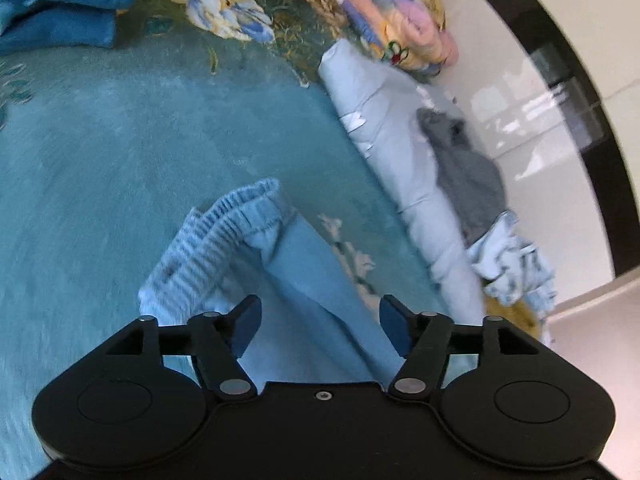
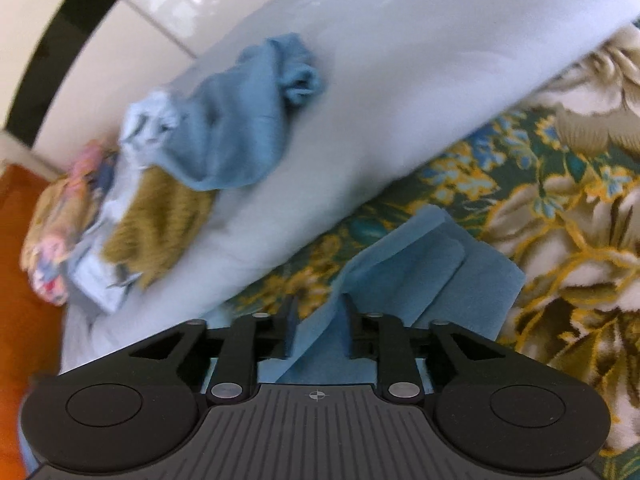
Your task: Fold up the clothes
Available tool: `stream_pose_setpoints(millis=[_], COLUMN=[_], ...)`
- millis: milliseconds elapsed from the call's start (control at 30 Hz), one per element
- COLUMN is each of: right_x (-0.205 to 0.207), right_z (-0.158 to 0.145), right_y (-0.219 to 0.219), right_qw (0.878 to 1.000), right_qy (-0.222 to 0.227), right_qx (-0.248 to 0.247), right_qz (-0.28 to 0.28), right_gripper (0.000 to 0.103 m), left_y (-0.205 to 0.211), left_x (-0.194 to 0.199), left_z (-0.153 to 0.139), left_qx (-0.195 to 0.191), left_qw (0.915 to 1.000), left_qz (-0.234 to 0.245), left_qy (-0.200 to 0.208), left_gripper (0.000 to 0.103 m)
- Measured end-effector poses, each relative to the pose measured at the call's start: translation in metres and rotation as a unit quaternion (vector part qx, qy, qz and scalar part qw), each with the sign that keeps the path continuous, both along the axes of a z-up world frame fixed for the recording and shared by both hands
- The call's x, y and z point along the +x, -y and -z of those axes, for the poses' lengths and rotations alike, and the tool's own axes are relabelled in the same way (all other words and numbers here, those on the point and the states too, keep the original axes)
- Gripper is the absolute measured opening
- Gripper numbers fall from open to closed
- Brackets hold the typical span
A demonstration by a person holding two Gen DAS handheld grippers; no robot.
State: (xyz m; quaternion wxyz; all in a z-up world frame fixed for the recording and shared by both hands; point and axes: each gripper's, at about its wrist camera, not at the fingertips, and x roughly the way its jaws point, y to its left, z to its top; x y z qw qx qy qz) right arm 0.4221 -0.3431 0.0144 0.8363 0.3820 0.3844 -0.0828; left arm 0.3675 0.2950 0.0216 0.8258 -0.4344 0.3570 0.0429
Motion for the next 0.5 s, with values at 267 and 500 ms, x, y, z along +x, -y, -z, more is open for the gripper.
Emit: stream_pose_setpoints(millis=[267,500], right_x=[-0.063,-0.086], right_z=[-0.010,0.038], right_y=[0.010,0.020], right_qw=[0.999,0.998], right_qy=[0.021,-0.030], right_qx=[0.002,0.058], right_qz=[-0.030,-0.004], right_gripper=[0.032,0.035], left_y=[-0.005,-0.007], left_x=[-0.069,-0.085], left_z=[0.011,0.043], left_qx=[-0.033,-0.073], left_qw=[0.9977,0.9942], left_qz=[-0.059,-0.078], left_qy=[0.009,-0.008], left_gripper=[0.066,0.066])
